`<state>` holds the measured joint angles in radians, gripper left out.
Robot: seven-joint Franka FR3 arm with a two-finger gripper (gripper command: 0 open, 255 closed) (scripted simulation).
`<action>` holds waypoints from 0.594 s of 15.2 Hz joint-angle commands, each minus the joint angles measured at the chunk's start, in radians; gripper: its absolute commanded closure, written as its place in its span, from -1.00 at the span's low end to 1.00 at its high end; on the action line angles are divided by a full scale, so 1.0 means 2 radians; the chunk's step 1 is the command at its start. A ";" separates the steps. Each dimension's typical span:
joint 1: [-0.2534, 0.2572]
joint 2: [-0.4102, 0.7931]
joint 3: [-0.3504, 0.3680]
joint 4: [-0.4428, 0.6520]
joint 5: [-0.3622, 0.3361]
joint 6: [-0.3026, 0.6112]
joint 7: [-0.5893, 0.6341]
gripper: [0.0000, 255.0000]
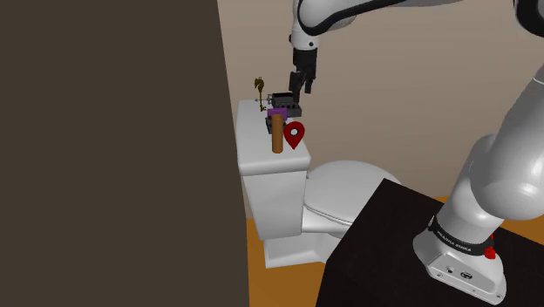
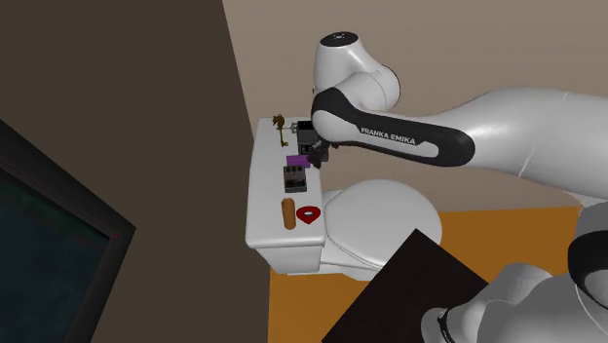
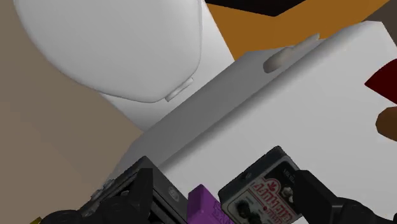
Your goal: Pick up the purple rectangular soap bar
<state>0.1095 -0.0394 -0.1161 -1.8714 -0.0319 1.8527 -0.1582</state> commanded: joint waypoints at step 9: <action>0.004 0.219 0.018 0.263 0.033 -0.055 -0.078 -1.00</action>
<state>0.1169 0.3445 -0.0860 -1.4181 0.0279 1.7630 -0.3008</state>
